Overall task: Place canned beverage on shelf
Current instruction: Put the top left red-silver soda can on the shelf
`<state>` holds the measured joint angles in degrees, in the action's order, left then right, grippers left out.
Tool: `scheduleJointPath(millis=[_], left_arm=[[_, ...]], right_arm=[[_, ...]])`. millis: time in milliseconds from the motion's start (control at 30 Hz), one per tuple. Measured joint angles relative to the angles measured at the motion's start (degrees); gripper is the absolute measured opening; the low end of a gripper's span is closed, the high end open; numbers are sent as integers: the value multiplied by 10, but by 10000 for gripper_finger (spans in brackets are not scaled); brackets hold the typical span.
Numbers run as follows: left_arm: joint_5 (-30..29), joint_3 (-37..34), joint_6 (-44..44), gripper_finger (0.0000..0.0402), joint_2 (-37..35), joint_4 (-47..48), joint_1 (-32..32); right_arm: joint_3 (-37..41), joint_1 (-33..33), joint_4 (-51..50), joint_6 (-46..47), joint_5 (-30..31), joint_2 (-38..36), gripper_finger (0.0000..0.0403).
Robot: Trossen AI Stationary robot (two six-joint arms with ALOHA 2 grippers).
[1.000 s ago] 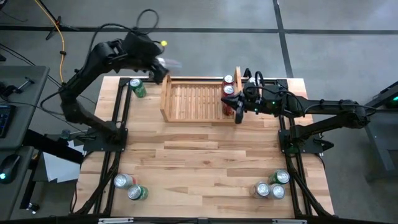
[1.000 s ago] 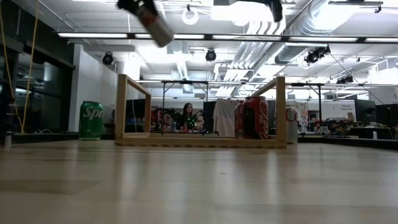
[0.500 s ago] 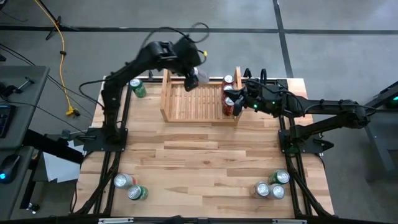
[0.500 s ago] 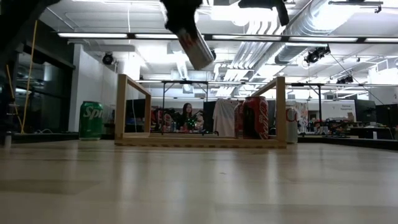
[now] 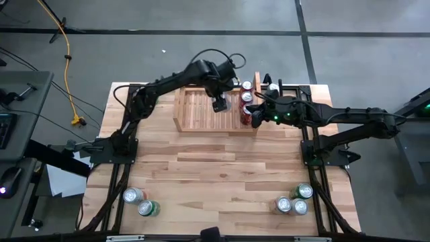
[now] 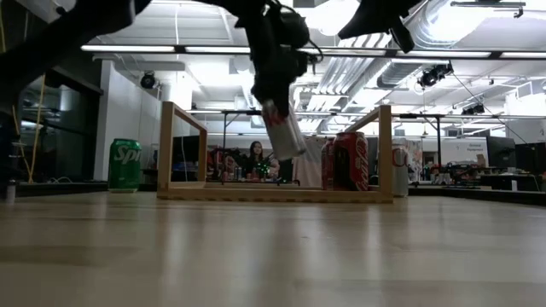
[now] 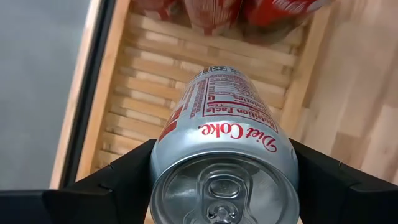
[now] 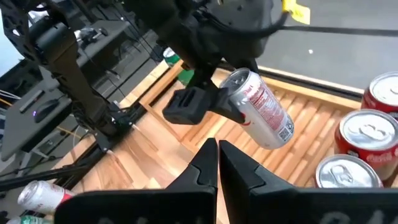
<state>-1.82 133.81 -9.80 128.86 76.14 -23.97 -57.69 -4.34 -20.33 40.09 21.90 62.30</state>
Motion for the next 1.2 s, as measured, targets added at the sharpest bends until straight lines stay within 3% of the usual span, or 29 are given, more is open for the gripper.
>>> scheduleJointPath(millis=[333,600,1200], left_arm=[[100,0,-28,284,35,-35,19],[57,0,-45,284,35,-56,47],[38,0,-62,284,55,-56,57]], right_arm=[[0,0,-9,5,-11,0,1],[0,0,-13,15,-13,0,1],[0,0,-13,15,-13,0,1]])
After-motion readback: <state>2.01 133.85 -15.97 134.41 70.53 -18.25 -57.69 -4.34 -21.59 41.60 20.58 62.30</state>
